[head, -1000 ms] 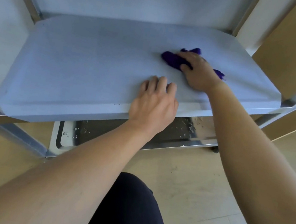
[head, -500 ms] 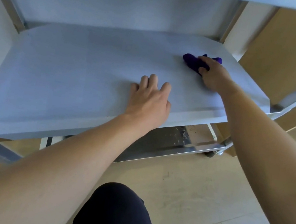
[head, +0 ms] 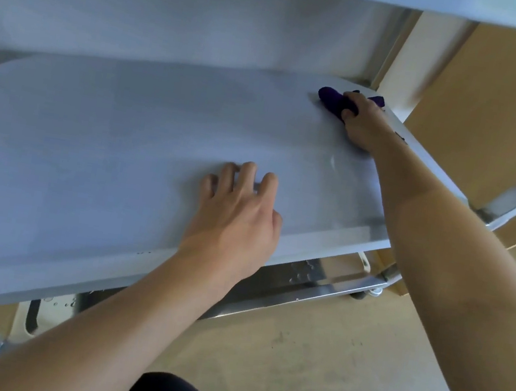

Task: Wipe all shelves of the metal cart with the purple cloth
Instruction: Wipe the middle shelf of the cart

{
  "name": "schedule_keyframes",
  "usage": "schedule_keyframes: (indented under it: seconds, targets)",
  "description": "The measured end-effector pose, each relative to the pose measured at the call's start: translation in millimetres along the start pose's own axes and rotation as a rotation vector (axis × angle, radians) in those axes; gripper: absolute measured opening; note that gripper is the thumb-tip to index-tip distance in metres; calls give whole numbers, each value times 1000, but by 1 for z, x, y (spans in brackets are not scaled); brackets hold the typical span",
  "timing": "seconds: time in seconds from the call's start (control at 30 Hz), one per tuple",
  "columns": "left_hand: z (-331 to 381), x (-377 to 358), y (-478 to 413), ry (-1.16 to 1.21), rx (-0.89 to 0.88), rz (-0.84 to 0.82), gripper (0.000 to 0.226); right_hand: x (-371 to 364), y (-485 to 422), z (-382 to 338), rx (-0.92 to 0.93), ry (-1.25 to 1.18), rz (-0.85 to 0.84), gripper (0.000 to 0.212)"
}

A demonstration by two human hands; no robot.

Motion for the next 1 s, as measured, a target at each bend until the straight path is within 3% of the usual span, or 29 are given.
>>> schedule_keyframes:
  seconds: [0.47, 0.67, 0.8, 0.9, 1.0]
  targets:
    - [-1, -2, -2, -19, -8, -13, 31, -6, -34, -29, 48, 30, -61, 47]
    - [-2, -2, -4, -16, 3, -19, 27, -32, 4, -94, 319, -24, -250, 49]
    - [-1, -1, -3, 3, 5, -24, 27, -35, 33, -94, 426, -32, -313, 48]
    - [-1, -1, -4, -3, 7, -12, 30, -21, 30, -64, 373, -65, -250, 47]
    - [-1, -1, -3, -1, 3, -15, 31, -8, 13, -30, 169, -96, -106, 47]
Point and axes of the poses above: each hand's wrist, its own y-axis away from the middle knuckle, its own x-axis out of the back of the hand, z = x × y, the point moved 9 cm from there along -y, towards the middle knuckle, and after that the axes turned 6 degrees about x, right-handed, at the moved point
